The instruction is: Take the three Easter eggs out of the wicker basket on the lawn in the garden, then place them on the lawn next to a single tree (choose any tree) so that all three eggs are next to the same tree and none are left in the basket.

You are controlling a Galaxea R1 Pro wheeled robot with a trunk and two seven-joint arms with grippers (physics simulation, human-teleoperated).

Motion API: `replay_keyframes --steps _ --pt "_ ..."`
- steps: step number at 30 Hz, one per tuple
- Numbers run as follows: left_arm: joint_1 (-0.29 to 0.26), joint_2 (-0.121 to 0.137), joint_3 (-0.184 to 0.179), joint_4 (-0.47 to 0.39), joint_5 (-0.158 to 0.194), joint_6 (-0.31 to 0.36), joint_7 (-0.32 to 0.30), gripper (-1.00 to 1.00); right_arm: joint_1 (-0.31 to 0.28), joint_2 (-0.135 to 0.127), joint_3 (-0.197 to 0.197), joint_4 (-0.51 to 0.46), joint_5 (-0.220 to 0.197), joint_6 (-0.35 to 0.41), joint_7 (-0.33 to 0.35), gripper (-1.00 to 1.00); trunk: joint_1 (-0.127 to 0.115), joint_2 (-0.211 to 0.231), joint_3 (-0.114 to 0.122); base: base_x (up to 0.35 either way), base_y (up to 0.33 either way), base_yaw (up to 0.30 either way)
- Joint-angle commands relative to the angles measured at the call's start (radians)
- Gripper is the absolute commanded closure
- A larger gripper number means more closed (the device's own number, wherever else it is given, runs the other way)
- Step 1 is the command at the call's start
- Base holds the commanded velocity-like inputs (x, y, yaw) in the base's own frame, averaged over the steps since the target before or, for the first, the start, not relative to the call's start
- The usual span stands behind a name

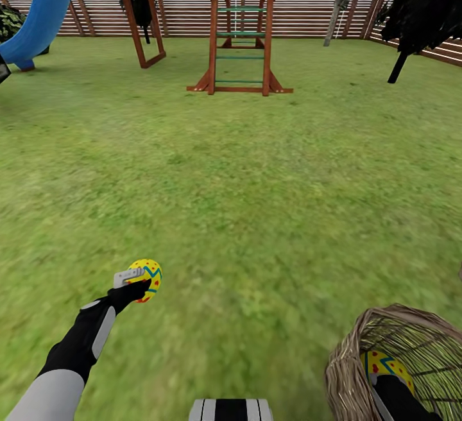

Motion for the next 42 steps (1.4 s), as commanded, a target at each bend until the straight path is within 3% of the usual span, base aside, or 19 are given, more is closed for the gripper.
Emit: replay_keyframes --steps 1,25,29,42 --pt "-0.001 -0.001 0.002 -0.001 0.01 0.008 -0.003 1.0 0.0 0.001 -0.002 -0.002 -0.038 0.001 0.021 1.0 0.0 0.0 -0.001 0.0 0.0 0.0" --pt "-0.001 -0.003 0.001 0.0 0.01 0.01 -0.003 1.0 0.0 -0.001 -0.005 0.015 -0.043 0.0 0.023 1.0 0.0 0.0 -0.001 0.0 0.0 0.0" --pt "-0.001 -0.026 0.002 0.001 0.007 0.011 0.001 1.0 0.0 0.0 -0.005 0.016 -0.043 -0.001 0.023 1.0 -0.002 0.001 0.015 0.0 0.0 0.0" --pt "-0.001 -0.028 0.002 -0.001 0.008 0.011 0.001 1.0 0.0 0.019 -0.005 0.018 -0.042 -0.002 0.023 1.0 -0.008 0.004 0.065 -0.084 0.0 0.0"
